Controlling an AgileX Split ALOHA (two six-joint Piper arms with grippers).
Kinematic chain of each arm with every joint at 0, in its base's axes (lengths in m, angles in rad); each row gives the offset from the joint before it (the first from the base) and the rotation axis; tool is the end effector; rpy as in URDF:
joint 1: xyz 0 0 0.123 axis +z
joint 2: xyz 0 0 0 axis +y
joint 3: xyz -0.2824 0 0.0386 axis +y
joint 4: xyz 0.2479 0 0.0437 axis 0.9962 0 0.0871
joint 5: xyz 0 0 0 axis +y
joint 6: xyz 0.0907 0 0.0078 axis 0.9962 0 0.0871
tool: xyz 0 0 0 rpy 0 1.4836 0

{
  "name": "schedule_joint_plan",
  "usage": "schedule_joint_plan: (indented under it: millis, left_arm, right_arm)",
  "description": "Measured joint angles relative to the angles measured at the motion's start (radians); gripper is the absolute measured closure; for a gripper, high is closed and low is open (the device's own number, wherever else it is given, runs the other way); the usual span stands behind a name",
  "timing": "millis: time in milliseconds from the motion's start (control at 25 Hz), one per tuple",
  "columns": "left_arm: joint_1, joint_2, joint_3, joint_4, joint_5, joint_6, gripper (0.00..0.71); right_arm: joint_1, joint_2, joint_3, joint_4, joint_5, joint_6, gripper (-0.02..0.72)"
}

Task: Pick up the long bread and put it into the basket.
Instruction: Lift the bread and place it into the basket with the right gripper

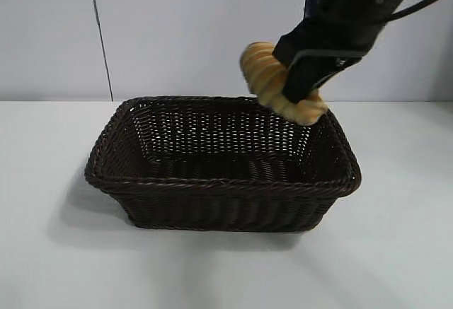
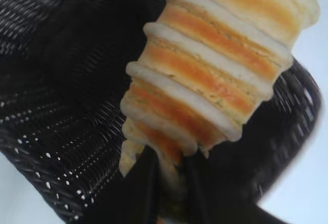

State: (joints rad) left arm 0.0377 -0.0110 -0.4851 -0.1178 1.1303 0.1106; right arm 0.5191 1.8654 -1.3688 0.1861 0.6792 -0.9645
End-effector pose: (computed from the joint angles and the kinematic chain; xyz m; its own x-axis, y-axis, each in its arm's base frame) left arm -0.0079 -0.0100 0.2679 -0.5133 0.0405 -0.8572 0.0844 0.9964 -0.0035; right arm 0.3422 0.2077 0.2225 -0.1283 -0.9089 -0.3967 -0.9284 0.2507 -0.2742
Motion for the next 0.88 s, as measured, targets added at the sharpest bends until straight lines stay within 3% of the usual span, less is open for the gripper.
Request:
schedule_joint_plan:
  millis: [600, 640, 720, 880]
  left_arm:
    - [0.0, 0.0, 0.0, 0.0, 0.0, 0.0, 0.016]
    - [0.0, 0.0, 0.0, 0.0, 0.0, 0.0, 0.016]
    - [0.0, 0.0, 0.0, 0.0, 0.0, 0.0, 0.016]
    - [0.0, 0.0, 0.0, 0.0, 0.0, 0.0, 0.016]
  right_arm:
    - [0.002, 0.184, -0.03, 0.0, -0.072, -0.024, 0.593]
    - [0.002, 0.184, -0.03, 0.0, -0.073, -0.024, 0.57]
    - [0.002, 0.184, -0.03, 0.0, -0.073, -0.024, 0.456]
    - [0.002, 0.167, -0.03, 0.0, -0.073, -0.008, 0.099]
